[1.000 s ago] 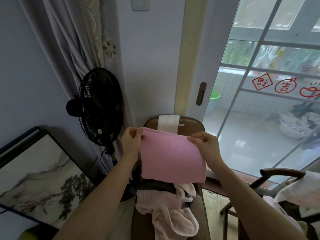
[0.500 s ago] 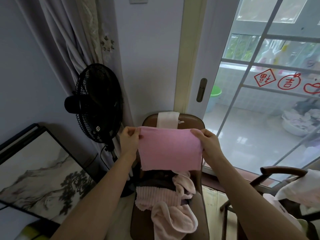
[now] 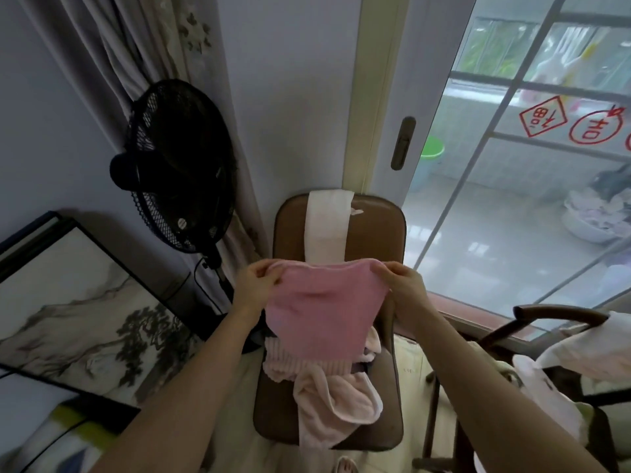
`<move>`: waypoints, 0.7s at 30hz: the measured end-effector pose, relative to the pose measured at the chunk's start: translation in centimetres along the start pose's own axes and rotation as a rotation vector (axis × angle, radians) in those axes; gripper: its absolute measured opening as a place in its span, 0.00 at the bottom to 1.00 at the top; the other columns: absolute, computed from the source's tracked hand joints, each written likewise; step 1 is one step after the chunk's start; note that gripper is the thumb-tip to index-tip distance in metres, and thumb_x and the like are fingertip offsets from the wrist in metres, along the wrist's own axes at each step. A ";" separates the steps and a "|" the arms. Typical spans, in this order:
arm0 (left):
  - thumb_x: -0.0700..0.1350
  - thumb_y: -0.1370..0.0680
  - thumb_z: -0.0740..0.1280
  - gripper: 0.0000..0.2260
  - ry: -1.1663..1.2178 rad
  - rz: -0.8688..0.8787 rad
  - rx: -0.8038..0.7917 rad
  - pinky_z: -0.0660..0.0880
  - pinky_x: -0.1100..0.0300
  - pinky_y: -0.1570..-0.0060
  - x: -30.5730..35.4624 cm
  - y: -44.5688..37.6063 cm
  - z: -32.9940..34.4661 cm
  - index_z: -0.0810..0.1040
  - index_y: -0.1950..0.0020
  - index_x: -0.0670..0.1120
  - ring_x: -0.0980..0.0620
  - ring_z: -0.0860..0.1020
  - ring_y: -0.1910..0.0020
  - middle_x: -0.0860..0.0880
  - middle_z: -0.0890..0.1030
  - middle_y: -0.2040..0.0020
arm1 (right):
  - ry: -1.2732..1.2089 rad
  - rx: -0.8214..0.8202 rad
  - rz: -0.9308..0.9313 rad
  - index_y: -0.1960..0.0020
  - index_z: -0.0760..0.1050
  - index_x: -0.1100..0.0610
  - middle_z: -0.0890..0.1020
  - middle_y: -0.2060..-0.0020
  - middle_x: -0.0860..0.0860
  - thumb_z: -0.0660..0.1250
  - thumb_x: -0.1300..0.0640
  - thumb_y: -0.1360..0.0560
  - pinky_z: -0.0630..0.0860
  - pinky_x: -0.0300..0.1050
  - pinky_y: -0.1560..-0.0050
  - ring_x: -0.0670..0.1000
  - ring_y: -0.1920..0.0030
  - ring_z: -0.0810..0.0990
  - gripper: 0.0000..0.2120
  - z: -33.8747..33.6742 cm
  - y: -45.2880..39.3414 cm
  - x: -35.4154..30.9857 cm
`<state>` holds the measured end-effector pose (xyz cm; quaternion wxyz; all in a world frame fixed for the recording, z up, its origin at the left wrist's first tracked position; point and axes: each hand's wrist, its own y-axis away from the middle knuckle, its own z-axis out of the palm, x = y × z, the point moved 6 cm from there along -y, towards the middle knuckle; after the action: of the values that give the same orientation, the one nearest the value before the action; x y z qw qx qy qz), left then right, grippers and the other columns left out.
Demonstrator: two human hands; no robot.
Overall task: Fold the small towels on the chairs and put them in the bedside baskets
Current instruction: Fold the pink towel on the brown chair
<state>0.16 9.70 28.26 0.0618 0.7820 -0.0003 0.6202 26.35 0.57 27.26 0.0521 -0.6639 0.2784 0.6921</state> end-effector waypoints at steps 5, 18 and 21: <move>0.45 0.22 0.68 0.05 0.078 -0.088 0.045 0.75 0.63 0.56 -2.1 -1.0 -0.3 0.80 0.49 0.45 0.53 0.78 0.56 0.50 0.81 0.55 | 0.029 0.021 -0.025 0.57 0.83 0.53 0.81 0.62 0.48 0.73 0.52 0.27 0.77 0.54 0.53 0.52 0.55 0.78 0.04 -0.5 -1.1 1.0; 0.45 0.20 0.66 0.06 0.010 -0.436 -0.015 0.78 0.43 0.44 -14.9 2.6 2.6 0.82 0.54 0.49 0.44 0.80 0.47 0.46 0.82 0.52 | 0.113 -0.138 0.261 0.62 0.75 0.57 0.77 0.67 0.52 0.75 0.56 0.28 0.71 0.46 0.66 0.51 0.64 0.75 0.10 -2.5 -2.5 13.0; 0.45 0.20 0.66 0.06 -0.009 -0.480 -0.010 0.78 0.46 0.43 -16.1 3.1 3.6 0.82 0.55 0.50 0.45 0.80 0.47 0.47 0.82 0.53 | 0.130 -0.115 0.271 0.59 0.77 0.58 0.79 0.65 0.54 0.73 0.56 0.26 0.73 0.49 0.60 0.53 0.62 0.77 0.08 -2.5 -3.1 14.6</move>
<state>-0.31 5.04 12.11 0.2111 0.7622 0.1823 0.5842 28.31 -2.34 12.53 -0.0982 -0.6653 0.3282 0.6633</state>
